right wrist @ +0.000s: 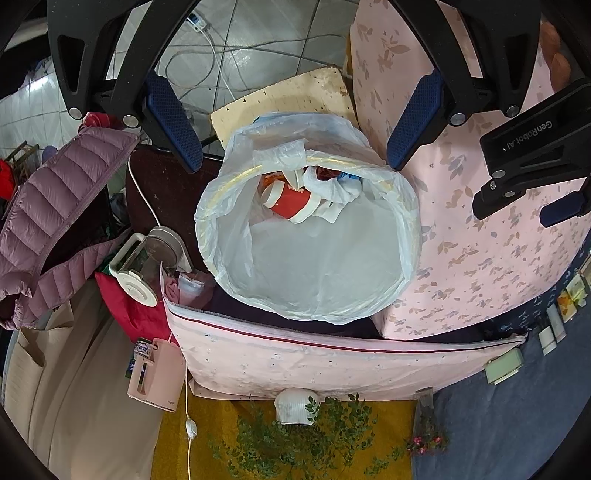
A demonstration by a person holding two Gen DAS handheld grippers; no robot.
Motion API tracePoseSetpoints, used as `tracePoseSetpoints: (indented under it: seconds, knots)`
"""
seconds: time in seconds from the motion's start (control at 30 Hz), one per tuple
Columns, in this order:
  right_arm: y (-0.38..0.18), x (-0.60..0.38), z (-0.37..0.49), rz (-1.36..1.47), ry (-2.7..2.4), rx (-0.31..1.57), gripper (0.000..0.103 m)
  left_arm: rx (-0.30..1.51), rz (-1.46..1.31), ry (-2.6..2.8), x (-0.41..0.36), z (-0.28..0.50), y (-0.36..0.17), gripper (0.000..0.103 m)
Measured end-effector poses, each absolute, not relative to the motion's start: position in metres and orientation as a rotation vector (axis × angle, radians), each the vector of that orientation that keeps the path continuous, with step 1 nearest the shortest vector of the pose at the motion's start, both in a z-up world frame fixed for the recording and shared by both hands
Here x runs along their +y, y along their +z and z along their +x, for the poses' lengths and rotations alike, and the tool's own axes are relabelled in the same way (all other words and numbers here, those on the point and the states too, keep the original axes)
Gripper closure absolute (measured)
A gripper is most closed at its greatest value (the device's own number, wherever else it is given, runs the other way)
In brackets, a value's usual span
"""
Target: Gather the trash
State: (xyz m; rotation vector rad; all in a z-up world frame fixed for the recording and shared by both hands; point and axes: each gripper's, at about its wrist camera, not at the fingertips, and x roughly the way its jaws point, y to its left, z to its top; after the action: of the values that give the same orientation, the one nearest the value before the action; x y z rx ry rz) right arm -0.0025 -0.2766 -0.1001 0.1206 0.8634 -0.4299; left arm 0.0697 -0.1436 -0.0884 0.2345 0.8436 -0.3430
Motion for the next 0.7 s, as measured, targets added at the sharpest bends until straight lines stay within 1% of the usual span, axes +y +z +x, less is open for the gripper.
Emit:
tracePoseSetpoints:
  seconds: [0.7]
  knots:
    - [-0.1005,-0.2781,-0.0038,0.12,-0.431,0.868,0.007,0.837,0.252,-0.356,-0.1457,0.0687,-0.0865,0.015]
